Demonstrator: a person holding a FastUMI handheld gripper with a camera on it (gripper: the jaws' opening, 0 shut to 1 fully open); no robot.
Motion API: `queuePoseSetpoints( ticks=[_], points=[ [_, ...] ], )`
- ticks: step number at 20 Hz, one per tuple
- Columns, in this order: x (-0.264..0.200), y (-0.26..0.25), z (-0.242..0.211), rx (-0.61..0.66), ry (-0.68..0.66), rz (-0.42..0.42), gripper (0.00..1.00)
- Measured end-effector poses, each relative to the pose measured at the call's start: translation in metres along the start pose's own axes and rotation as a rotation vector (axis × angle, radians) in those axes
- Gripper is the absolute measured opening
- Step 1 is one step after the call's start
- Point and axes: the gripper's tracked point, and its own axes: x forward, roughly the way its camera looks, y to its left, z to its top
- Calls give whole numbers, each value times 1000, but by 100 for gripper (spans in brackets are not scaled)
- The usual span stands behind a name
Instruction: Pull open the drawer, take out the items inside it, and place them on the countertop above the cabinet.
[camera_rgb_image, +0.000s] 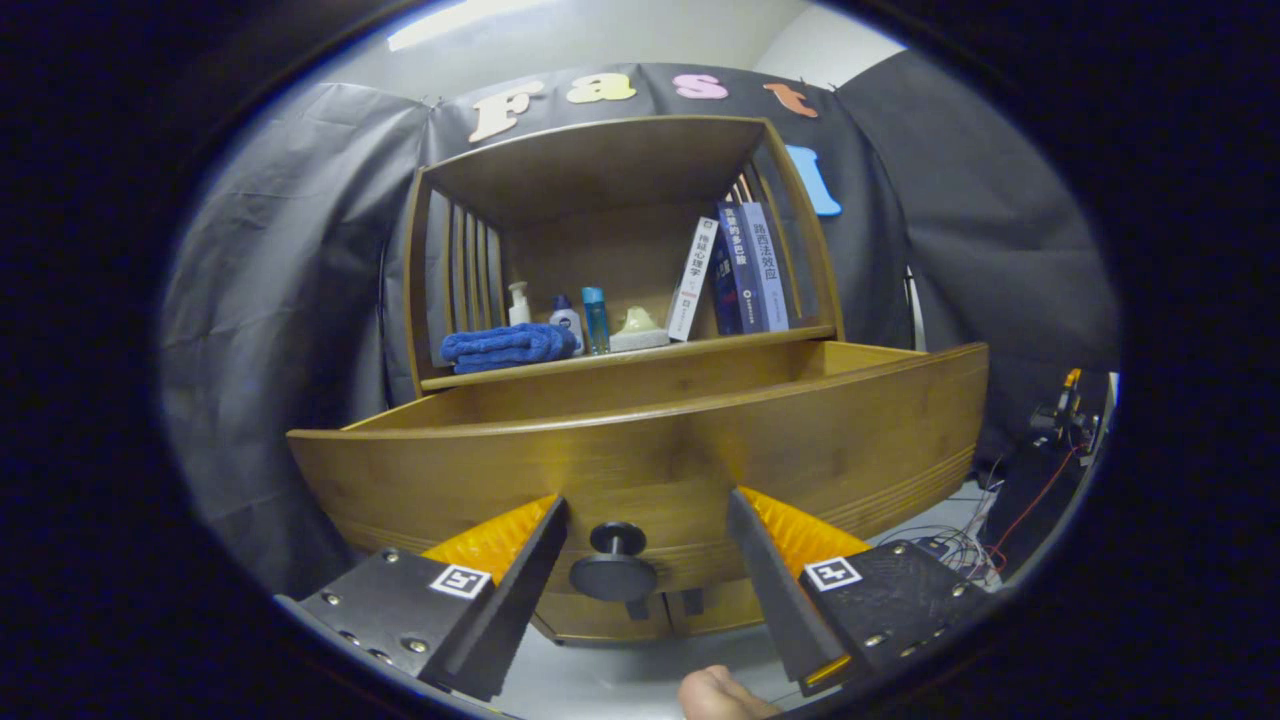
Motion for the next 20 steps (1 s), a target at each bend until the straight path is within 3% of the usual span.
queuePoseSetpoints(
  ticks=[20],
  points=[
    [103,0,11,-22,-31,16,98]
  ],
)
